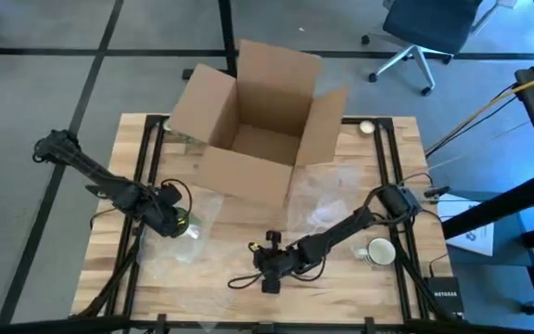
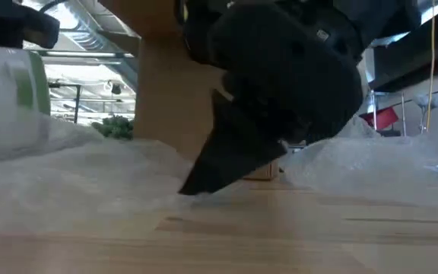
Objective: Wrap mug
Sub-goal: Wrap the green mug with bubble wrap
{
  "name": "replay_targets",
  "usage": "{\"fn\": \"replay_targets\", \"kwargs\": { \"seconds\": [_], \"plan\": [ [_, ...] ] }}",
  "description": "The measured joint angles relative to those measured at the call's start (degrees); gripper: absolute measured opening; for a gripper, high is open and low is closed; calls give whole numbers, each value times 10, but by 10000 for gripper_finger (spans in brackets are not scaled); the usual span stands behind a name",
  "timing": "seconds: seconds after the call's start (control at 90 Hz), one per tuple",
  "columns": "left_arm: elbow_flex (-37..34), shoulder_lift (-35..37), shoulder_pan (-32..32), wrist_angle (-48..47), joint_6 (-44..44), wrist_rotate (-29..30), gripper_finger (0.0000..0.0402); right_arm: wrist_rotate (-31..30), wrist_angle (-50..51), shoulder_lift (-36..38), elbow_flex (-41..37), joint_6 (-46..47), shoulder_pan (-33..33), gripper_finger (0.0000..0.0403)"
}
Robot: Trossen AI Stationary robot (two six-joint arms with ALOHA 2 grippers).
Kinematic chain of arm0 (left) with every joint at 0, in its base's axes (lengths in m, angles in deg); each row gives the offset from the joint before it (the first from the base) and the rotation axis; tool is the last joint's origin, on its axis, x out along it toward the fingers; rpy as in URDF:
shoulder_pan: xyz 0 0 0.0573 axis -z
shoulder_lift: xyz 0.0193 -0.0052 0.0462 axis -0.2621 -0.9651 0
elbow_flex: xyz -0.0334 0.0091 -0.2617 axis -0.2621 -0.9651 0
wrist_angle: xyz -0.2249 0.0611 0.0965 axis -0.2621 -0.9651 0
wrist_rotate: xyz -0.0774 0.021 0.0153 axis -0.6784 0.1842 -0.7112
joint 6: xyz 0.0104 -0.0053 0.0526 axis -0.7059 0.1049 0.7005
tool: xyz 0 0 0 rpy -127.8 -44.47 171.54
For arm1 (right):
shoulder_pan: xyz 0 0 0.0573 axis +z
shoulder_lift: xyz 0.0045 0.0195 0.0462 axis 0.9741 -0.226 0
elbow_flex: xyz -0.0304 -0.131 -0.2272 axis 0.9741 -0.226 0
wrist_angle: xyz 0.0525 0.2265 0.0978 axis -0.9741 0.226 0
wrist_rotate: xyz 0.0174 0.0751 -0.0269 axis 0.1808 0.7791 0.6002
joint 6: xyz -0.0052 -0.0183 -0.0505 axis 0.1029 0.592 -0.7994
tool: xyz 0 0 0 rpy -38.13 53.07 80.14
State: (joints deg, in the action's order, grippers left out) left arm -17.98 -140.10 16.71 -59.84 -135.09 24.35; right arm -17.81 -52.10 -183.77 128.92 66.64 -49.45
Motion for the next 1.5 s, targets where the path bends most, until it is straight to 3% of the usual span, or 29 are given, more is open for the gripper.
{"fn": "replay_targets", "kwargs": {
  "seconds": [0.2,0.489,0.678,0.8,1.089,1.256,1.5],
  "plan": [
    [-13,0,0,-29,-58,58,1,25,85,5,2,12,26,1],
    [-26,-1,-1,-27,-84,68,1,54,203,47,-2,26,65,1],
    [-3,5,-2,183,64,62,1,33,200,82,-6,25,59,1],
    [-6,-32,-14,289,144,44,1,9,150,83,-4,22,47,1],
    [-5,-170,-73,201,130,72,1,15,69,57,-6,23,33,1],
    [-6,-172,-91,157,81,130,1,36,92,49,-19,53,43,1],
    [-7,-167,-86,56,-10,142,1,25,102,49,-45,104,75,1]
  ]
}}
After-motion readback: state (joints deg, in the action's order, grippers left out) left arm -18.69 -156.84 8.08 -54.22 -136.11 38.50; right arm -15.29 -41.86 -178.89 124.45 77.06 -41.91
